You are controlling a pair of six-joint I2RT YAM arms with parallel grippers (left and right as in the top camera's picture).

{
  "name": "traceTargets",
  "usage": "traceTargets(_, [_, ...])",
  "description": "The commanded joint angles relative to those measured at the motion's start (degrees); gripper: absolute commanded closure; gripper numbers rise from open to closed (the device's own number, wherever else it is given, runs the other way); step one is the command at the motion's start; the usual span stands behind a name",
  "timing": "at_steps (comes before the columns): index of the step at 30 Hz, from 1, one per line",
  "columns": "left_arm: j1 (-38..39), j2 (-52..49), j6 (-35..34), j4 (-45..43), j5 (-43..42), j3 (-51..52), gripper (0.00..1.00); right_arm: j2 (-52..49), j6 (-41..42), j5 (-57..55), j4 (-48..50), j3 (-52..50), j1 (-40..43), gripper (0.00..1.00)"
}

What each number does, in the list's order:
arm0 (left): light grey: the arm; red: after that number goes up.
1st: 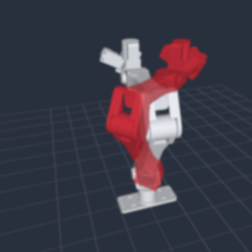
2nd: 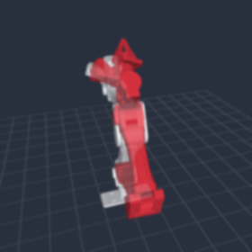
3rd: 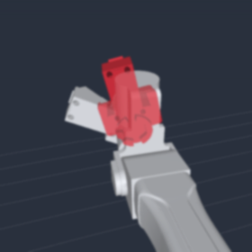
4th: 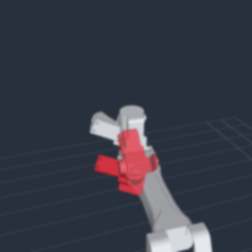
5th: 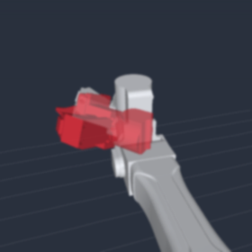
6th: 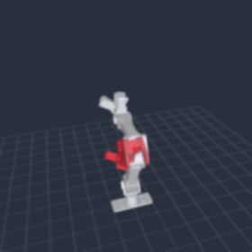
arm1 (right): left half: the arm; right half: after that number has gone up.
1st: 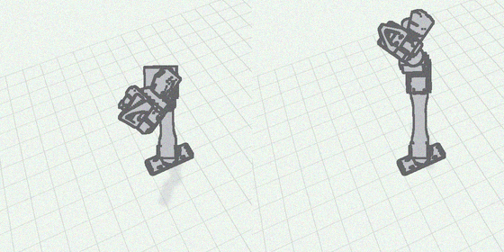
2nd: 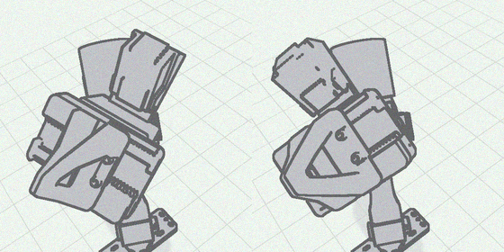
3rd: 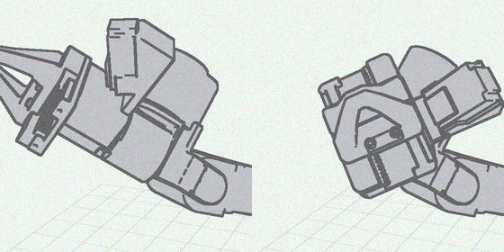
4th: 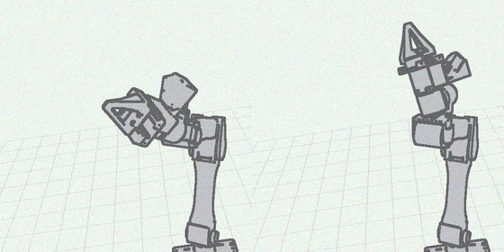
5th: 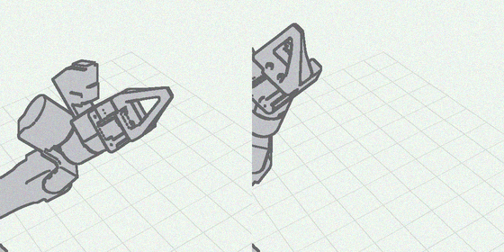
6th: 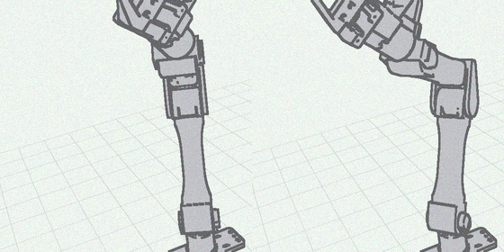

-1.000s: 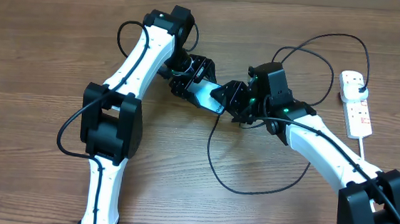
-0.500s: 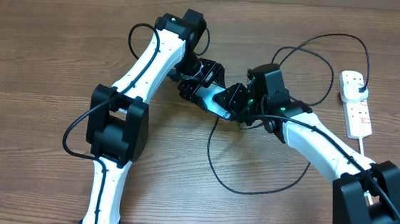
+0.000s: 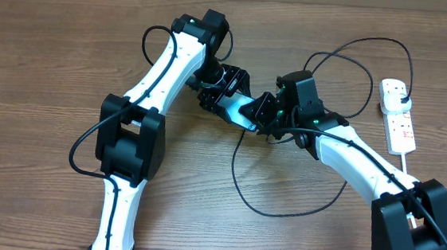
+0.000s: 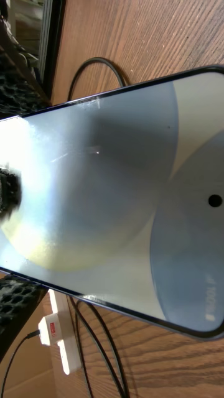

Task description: Plug charger to phone and switch on socket

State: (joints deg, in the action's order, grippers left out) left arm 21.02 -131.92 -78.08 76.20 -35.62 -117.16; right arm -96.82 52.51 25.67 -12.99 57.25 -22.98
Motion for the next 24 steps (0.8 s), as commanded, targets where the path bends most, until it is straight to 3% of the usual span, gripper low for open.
traceTargets(1, [0.2,0.1,-1.2,0.0,-1.9,-1.7,0.58,-0.4,1.4,-0.1,0.5,1.3,-0.2,0.81])
traceTargets(7, [0.2,0.1,-1.2,0.0,-1.9,-1.7,0.52,-0.4,3.3,0.1,0.9,1.3,-0.2,0.82])
traceTargets(13, [0.2,0.1,-1.2,0.0,-3.3,-1.7,0.39,-0.4,3.3,0.6,1.0,1.3,-0.2,0.87])
traceTargets(21, [0.1,0.1,-1.2,-1.3,-4.9,-1.7,0.37,-0.4,3.3,1.0,1.6,1.3,-0.2,0.91])
traceTargets(24, [0.1,0.1,-1.2,-1.3,-4.9,-1.7,0.27,-0.4,3.2,1.5,2.3,1.3,-0.2,0.93])
